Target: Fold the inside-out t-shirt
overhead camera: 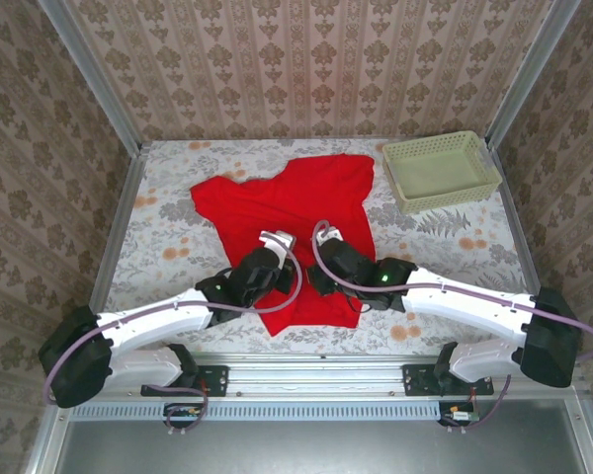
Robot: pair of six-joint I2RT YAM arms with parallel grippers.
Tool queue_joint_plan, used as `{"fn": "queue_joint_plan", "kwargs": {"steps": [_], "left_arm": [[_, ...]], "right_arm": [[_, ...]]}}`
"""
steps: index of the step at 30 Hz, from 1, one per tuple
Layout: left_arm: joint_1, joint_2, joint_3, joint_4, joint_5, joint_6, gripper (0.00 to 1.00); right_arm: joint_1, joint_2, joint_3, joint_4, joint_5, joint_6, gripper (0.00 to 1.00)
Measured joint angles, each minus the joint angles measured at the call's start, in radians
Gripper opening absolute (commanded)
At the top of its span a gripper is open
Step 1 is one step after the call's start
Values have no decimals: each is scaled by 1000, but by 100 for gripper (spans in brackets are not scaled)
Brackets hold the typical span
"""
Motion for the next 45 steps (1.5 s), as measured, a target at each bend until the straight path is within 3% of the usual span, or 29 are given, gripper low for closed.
{"fn": "queue_joint_plan", "kwargs": {"steps": [2,4,9,13,18,26,36,45], "left_arm": [[18,0,8,-5,18,-2,4],[43,-1,13,-6,39,-4,1],[92,-19,21,-34,90,-6,0],[97,-53,40,-75,117,-6,0],[106,-106,60,-113,144,-6,0],[109,-133,75,-160,176,3,0],[110,-180,101,-214,201,29,0],[115,-198,140,-254,237,54,0]], "right_arm": [[21,-39,-52,29,21,-8,56],[78,-84,-111,51,53,-25,59],[224,-106,-254,195,82,-60,60],[263,-34,-366,363,83,-134,60],[292,114,-378,519,82,-251,61],[209,273,-325,629,63,-344,61],[77,338,-287,648,13,-370,61],[35,340,-263,623,114,-373,62]]}}
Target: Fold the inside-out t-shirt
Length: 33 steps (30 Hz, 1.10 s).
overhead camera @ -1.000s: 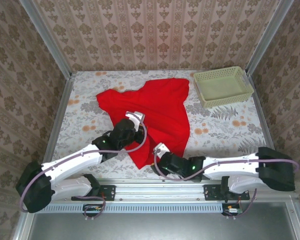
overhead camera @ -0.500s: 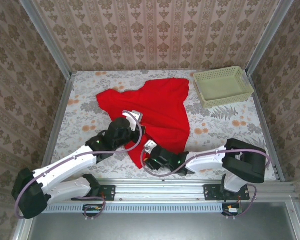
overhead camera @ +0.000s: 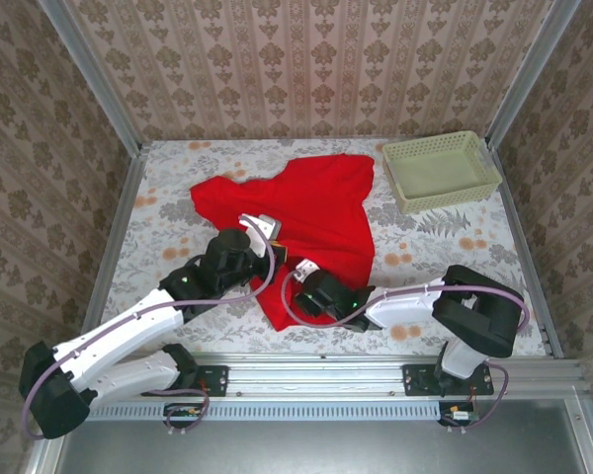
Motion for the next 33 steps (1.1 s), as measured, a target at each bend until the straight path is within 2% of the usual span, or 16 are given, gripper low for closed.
{"fn": "queue_joint_plan", "kwargs": {"steps": [7,13,16,22,29,33], "left_arm": [[1,18,105,-58,41,-1,1],[0,42,208,-126,64,1,2],[0,52,240,-150,75,1,2],[-6,82,319,-166,92,1,2],[-8,85,402,-190,82,8,2],[-8,98,434,-207,86,12,2]], "right_arm": [[-20,94,80,70,132,16,64],[-98,169,134,123,155,39,65],[-131,182,167,130,154,42,69],[-188,220,264,131,93,116,72],[-269,256,270,154,-25,253,75],[-290,286,305,119,-41,306,75]]}}
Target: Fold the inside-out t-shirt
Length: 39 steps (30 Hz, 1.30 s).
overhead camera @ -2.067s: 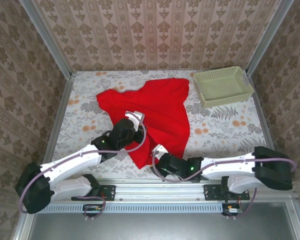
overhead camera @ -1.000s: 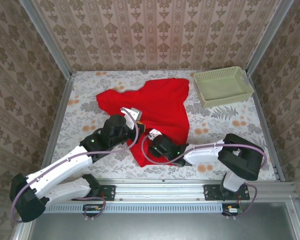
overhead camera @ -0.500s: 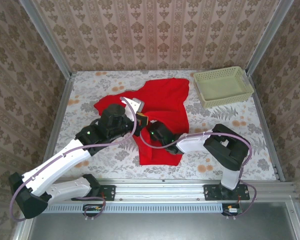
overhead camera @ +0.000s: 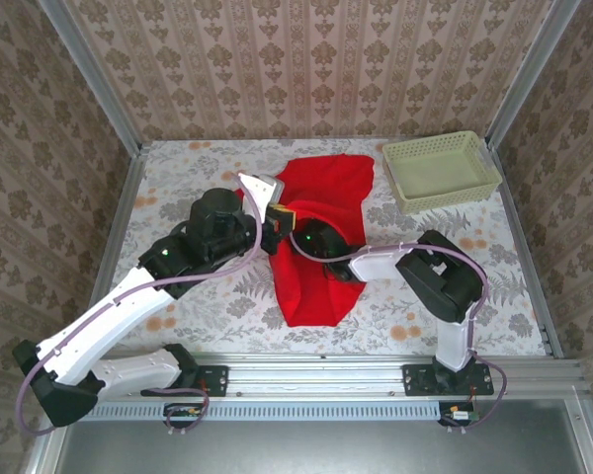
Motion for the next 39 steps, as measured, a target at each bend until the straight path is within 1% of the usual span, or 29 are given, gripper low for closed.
{"fn": "queue_joint_plan", "kwargs": {"steps": [3,4,7,13,19,25,31,34,36,39], "left_arm": [[-16,16,23,-11,3,0,2],[-24,21,34,-13,3,0,2],[-47,33,80,-24,2,6,2],[-80,34,167,-36,-10,14,2],[-98,54,223,-37,-31,14,1],[-117,101,296,-36,-52,14,1],[-117,129,359,-35,-94,15,2],[-117,128,377,-35,-122,21,2],[-117,128,384,-35,-147,29,2],[-109,127,389,-43,-188,38,2]], "right_arm": [[-3,46,77,-45,1,26,80],[-5,63,107,-65,1,37,83],[-11,114,205,-129,1,68,85],[-56,224,417,-294,5,120,85],[-87,367,691,-511,17,134,85],[-76,512,964,-779,42,169,85],[-60,604,1151,-997,86,187,82],[-58,624,1194,-1049,99,198,73],[-57,629,1205,-1066,103,207,63],[-55,629,1209,-1083,109,204,36]]}}
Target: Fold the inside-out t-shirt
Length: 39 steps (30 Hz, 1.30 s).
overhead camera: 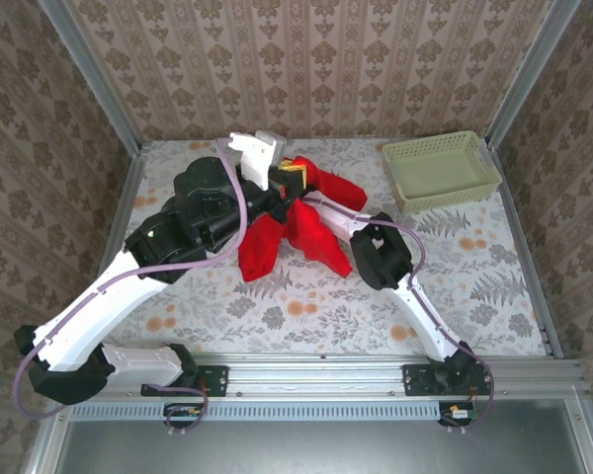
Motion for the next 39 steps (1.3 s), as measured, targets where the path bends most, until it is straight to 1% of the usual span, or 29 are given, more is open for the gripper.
{"fn": "queue_joint_plan", "kwargs": {"steps": [2,3,5,6,8,13,18,21,27,31,35,39], "left_arm": [[21,-5,0,-15,-23,2,2],[37,-10,-1,-21,-34,2,2],[93,-24,-6,-33,-48,2,3],[123,-29,-7,-42,-51,1,3],[211,-36,-8,-69,-58,-3,3],[411,-3,-13,-132,-57,-29,2],[591,122,-15,-180,-39,-55,2],[677,222,-16,-211,-35,-63,0],[797,436,-16,-267,-31,-110,0],[853,581,10,-317,-43,-134,0],[876,746,65,-367,-61,-147,0],[878,824,66,-397,-70,-153,0]], "right_arm": [[1,-6,-17,13,4,-4,20],[1,-19,-46,34,6,-2,14],[0,-87,-177,119,2,-13,2],[0,-125,-245,164,-5,-23,0],[1,-205,-384,237,-31,-42,0],[9,-346,-630,402,-106,-95,0],[42,-492,-846,570,-168,-136,0],[66,-570,-950,668,-199,-167,0],[126,-697,-1090,831,-257,-251,0],[151,-781,-1199,949,-309,-286,0],[152,-843,-1284,1037,-357,-302,0],[151,-879,-1322,1077,-366,-311,0]]}}
